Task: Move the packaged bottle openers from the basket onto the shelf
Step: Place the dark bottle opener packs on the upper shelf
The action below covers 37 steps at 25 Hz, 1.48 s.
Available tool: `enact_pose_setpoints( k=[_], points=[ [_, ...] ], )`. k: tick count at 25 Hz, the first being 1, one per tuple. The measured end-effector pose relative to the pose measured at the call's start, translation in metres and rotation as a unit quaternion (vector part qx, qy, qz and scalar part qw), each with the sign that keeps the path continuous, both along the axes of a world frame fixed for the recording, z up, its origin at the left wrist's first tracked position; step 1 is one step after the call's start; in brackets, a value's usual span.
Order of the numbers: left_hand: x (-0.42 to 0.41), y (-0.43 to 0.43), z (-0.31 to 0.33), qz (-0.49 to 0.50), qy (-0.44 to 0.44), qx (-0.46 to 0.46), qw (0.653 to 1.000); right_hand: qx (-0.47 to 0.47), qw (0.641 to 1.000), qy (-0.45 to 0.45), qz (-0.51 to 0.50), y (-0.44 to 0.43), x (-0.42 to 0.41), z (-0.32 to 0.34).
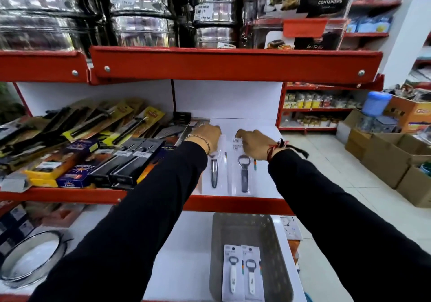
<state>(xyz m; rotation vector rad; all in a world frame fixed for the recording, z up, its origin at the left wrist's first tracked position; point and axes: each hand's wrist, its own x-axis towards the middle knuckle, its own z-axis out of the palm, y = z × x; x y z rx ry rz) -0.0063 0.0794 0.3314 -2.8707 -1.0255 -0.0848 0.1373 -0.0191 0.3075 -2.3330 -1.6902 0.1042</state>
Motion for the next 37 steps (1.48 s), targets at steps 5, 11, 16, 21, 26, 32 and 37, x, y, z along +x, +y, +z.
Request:
enact_pose_setpoints(
  k=[5,11,16,21,26,32,37],
  points=[
    [0.010,0.010,-0.035,-0.019,-0.006,-0.032,0.999,-0.005,1.000,0.016,0.001,0.015,0.011,-0.038],
    [0.023,0.010,-0.073,0.004,0.012,-0.038,0.999,-0.037,0.999,0.021,-0.018,0.015,0.009,-0.062],
    [0.021,0.004,-0.087,0.010,0.051,0.021,0.998,0.002,1.000,-0.004,-0.028,0.001,0.007,-0.071],
    [0.000,-0.022,-0.067,0.009,-0.071,0.033,0.997,0.109,0.994,-0.003,-0.030,-0.031,-0.001,-0.061],
    [-0.040,-0.079,-0.059,-0.035,-0.205,0.102,0.973,0.151,0.988,0.002,-0.026,-0.081,-0.029,-0.050],
    [-0.088,-0.132,-0.091,-0.113,-0.210,0.077,0.968,0.216,0.976,0.001,-0.001,-0.159,-0.063,-0.086],
    [-0.095,-0.150,-0.162,-0.143,-0.148,-0.025,0.978,0.107,0.994,0.025,0.007,-0.190,-0.072,-0.160]
  ],
)
